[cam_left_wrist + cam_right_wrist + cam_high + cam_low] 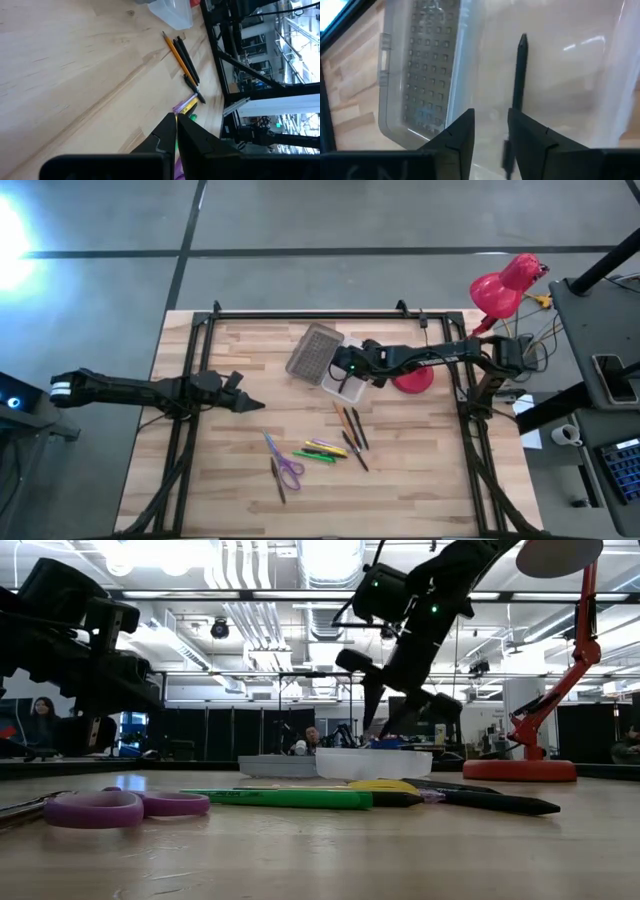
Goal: Pick & place school supplies into a supply box
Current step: Put the black pen into the black supply box
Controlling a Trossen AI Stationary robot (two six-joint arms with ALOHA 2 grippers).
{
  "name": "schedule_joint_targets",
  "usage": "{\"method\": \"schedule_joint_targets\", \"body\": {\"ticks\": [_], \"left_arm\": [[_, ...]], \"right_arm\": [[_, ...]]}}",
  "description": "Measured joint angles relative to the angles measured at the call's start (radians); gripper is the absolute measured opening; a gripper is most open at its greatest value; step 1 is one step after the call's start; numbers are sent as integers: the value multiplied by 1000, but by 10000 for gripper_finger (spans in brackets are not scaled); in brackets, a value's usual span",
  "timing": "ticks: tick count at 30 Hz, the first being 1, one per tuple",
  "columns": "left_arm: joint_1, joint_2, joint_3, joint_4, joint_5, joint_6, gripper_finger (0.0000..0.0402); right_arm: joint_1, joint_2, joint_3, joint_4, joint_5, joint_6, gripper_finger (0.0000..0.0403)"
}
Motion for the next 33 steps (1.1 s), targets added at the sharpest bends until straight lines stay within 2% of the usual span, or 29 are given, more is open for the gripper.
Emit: {"method": "schedule_joint_targets", "body": {"ticks": [4,12,14,17,24,27,33], "left_arm": [[0,0,0,0,-8,1,0],[0,0,0,40,-47,0,0],[0,0,0,88,-47,-1,0],[0,0,1,142,-47,0,0],[0,0,1,152,-53,-1,0],[0,0,1,153,-53,-7,0],[0,3,1,159,-53,-25,0]], "right_arm": [[-4,-3,0,-22,-4,-63,111],[-52,52,0,10,-102,-111,113],[-61,62,0,12,-125,-189,108],[-71,80,5,12,-144,-397,94],[-72,143,86,-32,-156,-914,29],[-75,168,148,-144,-150,-1012,11],[-81,230,283,-379,-171,-1126,9]]}}
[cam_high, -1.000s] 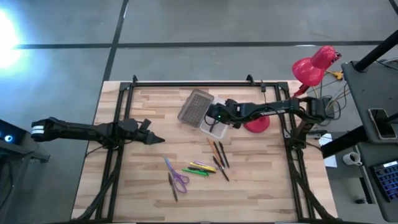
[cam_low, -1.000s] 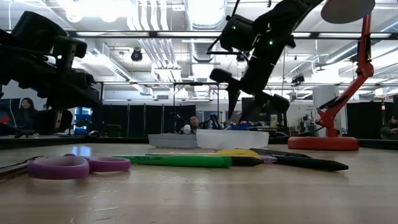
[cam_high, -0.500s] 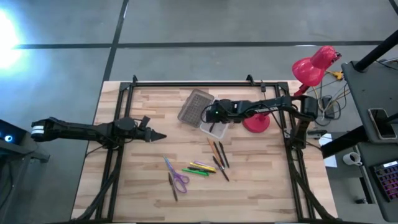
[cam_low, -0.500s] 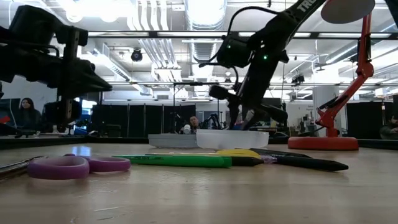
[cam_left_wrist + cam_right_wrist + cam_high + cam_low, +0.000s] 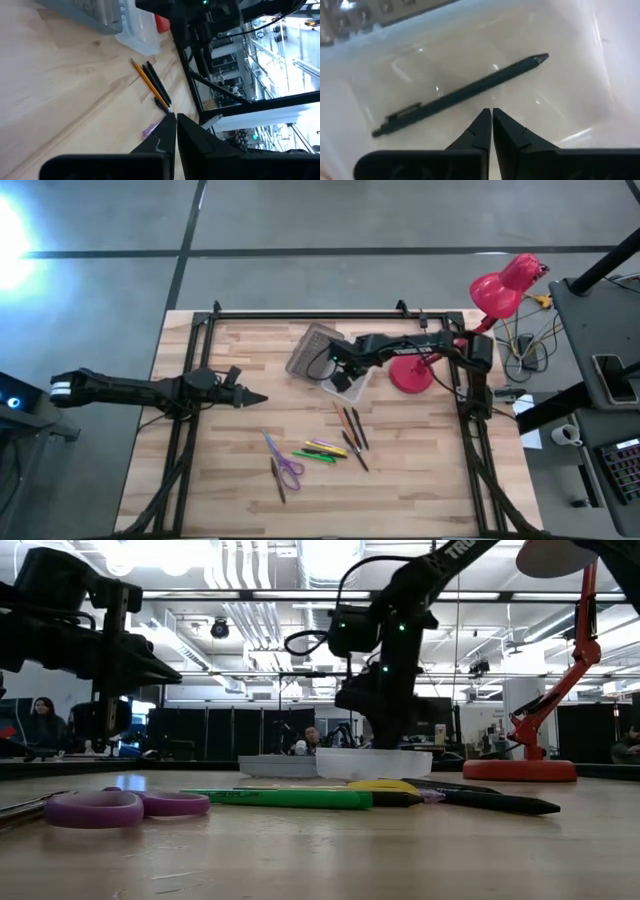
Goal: Pick & place school supplies into a supply box
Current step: Put the black pen into the black supply box
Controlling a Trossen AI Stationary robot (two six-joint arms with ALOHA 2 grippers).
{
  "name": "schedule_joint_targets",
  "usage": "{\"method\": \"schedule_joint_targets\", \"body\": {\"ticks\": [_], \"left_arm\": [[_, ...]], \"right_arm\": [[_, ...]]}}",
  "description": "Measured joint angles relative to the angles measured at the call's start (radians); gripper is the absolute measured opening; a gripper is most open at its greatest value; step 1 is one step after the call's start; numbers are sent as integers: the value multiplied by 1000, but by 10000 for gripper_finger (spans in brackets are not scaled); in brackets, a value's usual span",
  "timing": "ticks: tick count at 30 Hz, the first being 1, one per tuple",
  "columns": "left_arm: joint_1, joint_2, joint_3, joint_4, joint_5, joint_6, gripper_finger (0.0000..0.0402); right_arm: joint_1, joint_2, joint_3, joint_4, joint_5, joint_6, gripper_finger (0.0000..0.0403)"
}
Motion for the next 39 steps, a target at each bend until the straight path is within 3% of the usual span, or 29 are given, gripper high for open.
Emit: {"method": "schedule_joint_targets", "body": {"ticks": [8,16,21,27,33,39], "left_arm": [[0,4,0,0,0,0,0],[0,4,0,-1,0,0,0],[0,4,0,-1,0,0,0],[0,4,0,-1,0,0,0],[0,4,0,-2,0,0,0],[0,4,0,-1,0,0,0]], "right_arm": [[-10,161,150,-125,-127,-107,9],[-7,205,260,-136,-126,-150,9],[-24,204,331,-101,-56,-156,9],[-34,210,341,-9,-54,-154,9],[-36,187,341,-155,-62,-200,9],[-39,218,311,-205,-175,-257,9]]}}
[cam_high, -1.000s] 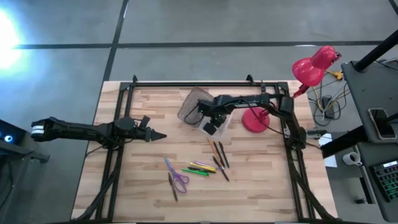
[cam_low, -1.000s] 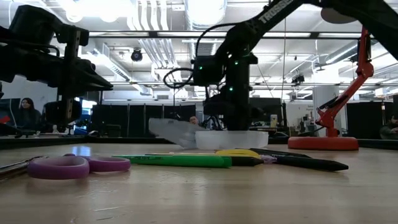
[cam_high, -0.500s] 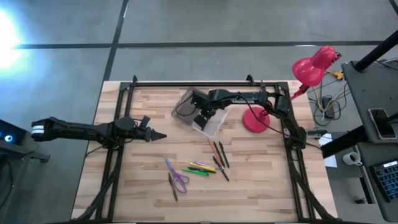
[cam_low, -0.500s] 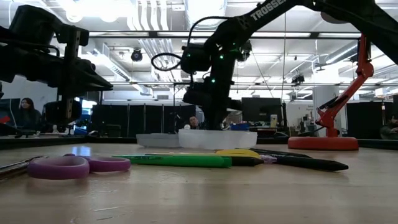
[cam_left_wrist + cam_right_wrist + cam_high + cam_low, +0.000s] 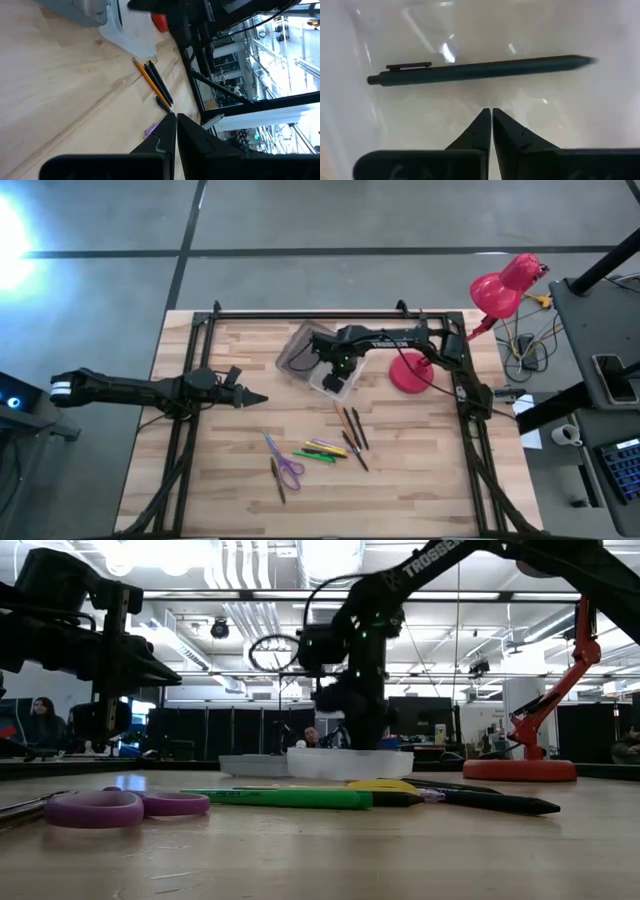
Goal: Pick & place school supplies into a supply box
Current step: Put the black pen into the black supply box
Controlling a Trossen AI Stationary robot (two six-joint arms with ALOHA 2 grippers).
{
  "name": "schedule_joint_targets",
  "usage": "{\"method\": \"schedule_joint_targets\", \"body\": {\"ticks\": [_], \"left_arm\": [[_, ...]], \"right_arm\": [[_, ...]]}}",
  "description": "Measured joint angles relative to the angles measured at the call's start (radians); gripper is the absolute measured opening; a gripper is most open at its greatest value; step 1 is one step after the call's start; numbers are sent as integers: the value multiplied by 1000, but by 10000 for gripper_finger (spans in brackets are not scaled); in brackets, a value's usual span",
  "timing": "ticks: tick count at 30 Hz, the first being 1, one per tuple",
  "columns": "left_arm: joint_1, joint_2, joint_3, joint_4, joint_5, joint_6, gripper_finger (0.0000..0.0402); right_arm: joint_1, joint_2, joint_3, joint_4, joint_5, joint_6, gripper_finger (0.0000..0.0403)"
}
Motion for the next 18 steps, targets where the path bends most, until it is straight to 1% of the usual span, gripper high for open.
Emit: {"method": "schedule_joint_targets", "body": {"ticks": [9,14,18], "left_arm": [[0,0,0,-1,0,0,0],[0,0,0,0,0,0,0],[0,0,0,-1,-3,0,0]], "right_arm": [[-2,29,0,139,3,33,9],[-11,35,1,177,21,59,9],[-14,35,0,226,100,110,9]]}}
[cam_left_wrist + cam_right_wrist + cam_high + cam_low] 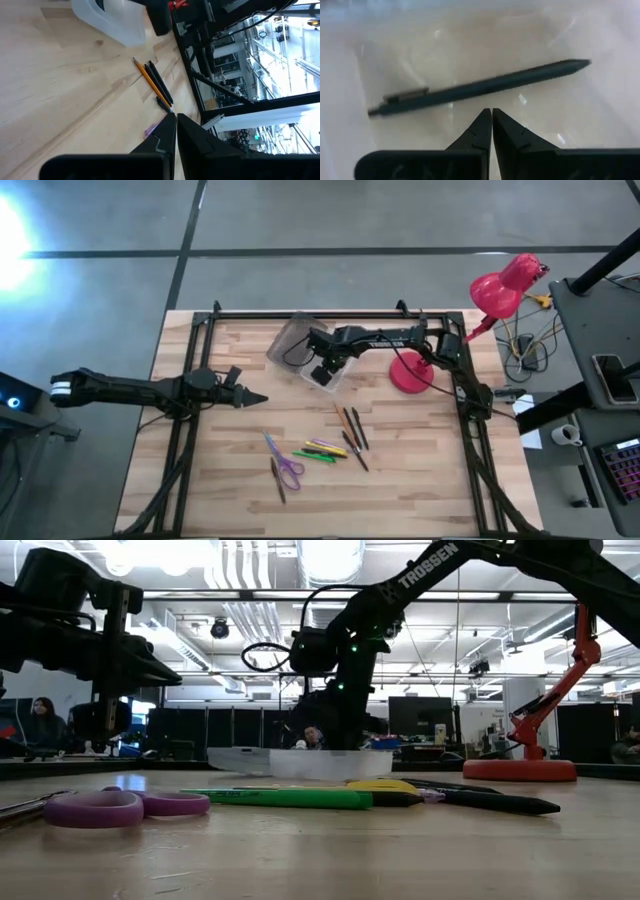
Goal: Pick & place school supplies into a supply box
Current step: Put the black pen into the black supply box
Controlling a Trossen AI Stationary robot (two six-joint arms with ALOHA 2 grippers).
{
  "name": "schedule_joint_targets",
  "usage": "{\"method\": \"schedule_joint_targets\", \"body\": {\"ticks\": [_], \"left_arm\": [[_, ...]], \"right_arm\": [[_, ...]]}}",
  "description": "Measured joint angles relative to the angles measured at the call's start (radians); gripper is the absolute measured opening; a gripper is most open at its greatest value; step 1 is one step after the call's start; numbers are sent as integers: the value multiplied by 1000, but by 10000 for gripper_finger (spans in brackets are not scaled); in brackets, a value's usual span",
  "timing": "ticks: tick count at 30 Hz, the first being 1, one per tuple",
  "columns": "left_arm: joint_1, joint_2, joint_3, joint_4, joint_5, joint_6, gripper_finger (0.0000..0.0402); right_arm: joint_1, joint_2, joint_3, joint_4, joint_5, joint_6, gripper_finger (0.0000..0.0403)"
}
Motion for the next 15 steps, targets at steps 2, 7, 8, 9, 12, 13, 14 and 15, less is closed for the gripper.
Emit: {"method": "schedule_joint_targets", "body": {"ticks": [2,7,8,9,12,13,14,15], "left_arm": [[0,0,0,0,-9,0,0],[0,0,0,0,-24,0,0],[0,0,0,0,-24,0,0],[0,0,0,0,-24,0,0],[0,0,0,0,-24,0,0],[0,0,0,0,-24,0,0],[0,0,0,0,-24,0,0],[0,0,0,0,-24,0,0]], "right_arm": [[-4,0,0,42,14,5,9],[-10,0,0,123,19,65,9],[-10,0,0,131,19,72,9],[-10,0,0,138,19,76,9],[-10,-1,0,143,19,69,9],[-10,-2,0,143,19,68,9],[-10,-4,0,137,17,68,9],[-10,-8,0,123,13,67,9]]}}
